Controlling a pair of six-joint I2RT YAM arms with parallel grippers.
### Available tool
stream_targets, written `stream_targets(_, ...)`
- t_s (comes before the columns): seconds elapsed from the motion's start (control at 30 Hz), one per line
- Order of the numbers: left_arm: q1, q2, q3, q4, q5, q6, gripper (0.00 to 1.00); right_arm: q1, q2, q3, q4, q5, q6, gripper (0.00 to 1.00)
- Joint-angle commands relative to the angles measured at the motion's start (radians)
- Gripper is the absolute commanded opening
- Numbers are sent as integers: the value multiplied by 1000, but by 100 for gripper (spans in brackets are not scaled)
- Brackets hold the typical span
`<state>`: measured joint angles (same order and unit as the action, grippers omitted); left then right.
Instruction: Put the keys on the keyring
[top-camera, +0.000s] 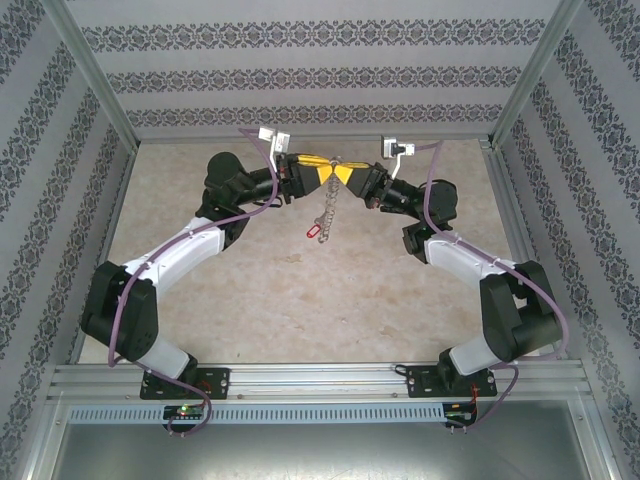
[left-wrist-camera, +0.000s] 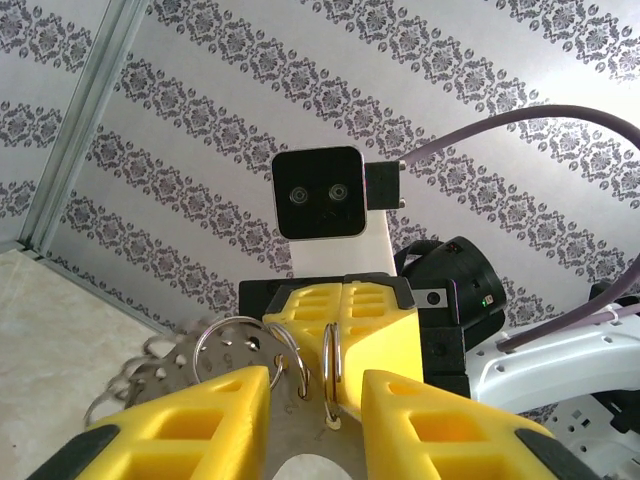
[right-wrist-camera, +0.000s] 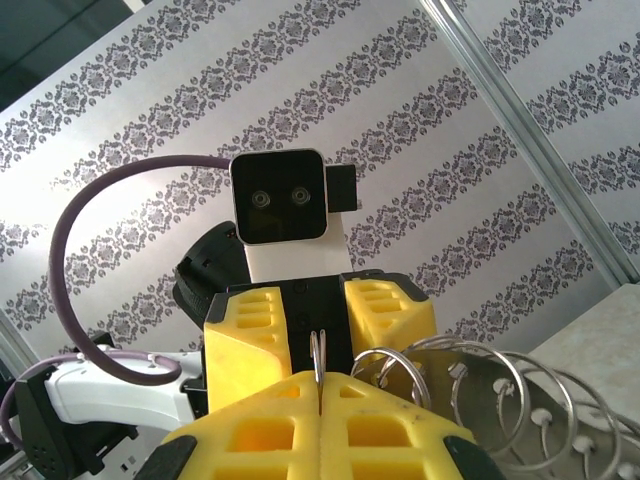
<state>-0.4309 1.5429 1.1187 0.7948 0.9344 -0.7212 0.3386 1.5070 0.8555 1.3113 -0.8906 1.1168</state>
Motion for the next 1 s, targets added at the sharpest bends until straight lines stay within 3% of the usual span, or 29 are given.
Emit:
stream_targets(0.0,-11,0,30,58,5,-12,26,17,7,37,74,-7,5,0)
stream_targets(0.23,-21,0,38,55,-14,-7,16,20,17,33,74,-8,9,0)
stream_targets(0.4,-24,2,46,24,-8,15,0,19,24,42,69,-14,19,0)
stream_targets(0.43,-23,-2,51,-5,-3,36,0,12,25,41,64,-17,25,12)
stream_targets(0.5,-24,-18,77,-130,14,126,0,-21,19,25,61,-27,37,30)
stream_targets(0.57,-24,-37,115,-306,24,248,0,-64,5,2,56,-35,50,35)
stream_targets(0.73,-23,-67,243,-766,40,586,0,-138,-26,-23,33,-97,55,37)
stream_targets(0.97,-23,-27,400,-1137,79,839,0,-132,-4,18,23,-211,69,35)
